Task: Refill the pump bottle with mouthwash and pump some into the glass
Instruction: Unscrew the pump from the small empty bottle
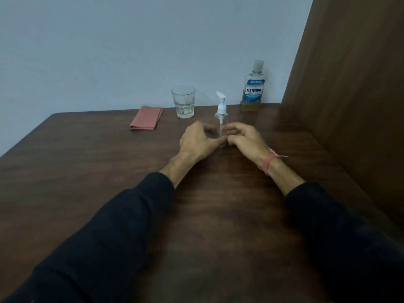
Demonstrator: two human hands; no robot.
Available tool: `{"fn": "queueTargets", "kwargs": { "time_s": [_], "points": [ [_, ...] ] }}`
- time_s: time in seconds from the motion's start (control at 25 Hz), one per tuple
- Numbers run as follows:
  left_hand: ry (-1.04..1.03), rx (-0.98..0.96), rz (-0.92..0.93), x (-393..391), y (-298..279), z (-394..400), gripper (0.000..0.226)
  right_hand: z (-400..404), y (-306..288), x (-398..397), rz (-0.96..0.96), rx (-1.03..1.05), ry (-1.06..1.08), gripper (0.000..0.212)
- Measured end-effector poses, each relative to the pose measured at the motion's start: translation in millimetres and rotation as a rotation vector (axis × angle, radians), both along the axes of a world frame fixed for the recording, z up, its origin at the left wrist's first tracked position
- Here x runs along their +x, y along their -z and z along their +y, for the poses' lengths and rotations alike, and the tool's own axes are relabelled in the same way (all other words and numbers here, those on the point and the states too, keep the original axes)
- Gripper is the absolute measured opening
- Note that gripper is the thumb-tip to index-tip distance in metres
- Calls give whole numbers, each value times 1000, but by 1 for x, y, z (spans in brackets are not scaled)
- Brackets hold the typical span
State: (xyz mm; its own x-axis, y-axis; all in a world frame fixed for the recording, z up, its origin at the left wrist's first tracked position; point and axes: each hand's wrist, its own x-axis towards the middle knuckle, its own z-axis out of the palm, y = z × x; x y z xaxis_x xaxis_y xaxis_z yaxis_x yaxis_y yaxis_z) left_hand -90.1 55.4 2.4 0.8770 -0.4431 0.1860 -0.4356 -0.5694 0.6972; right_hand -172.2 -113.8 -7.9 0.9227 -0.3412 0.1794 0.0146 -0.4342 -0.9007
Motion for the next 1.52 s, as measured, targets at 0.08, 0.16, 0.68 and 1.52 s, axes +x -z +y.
{"fn": "queueTargets", "kwargs": {
  "time_s": [0.08, 0.16, 0.68, 1.52],
  "points": [
    [38, -23, 38, -27, 3, 26, 63, 14, 1, -28, -37, 77, -72, 32],
    [90, -44, 81, -46, 9, 45, 61, 27, 1, -47, -89, 143, -124, 30],
    [162, -124, 80, -42, 27, 51, 57, 31, -2, -53, -94, 65, -175, 45],
    [180, -116, -8, -48, 24, 50, 45, 34, -5, -47, -181, 71, -145, 43]
  ]
}}
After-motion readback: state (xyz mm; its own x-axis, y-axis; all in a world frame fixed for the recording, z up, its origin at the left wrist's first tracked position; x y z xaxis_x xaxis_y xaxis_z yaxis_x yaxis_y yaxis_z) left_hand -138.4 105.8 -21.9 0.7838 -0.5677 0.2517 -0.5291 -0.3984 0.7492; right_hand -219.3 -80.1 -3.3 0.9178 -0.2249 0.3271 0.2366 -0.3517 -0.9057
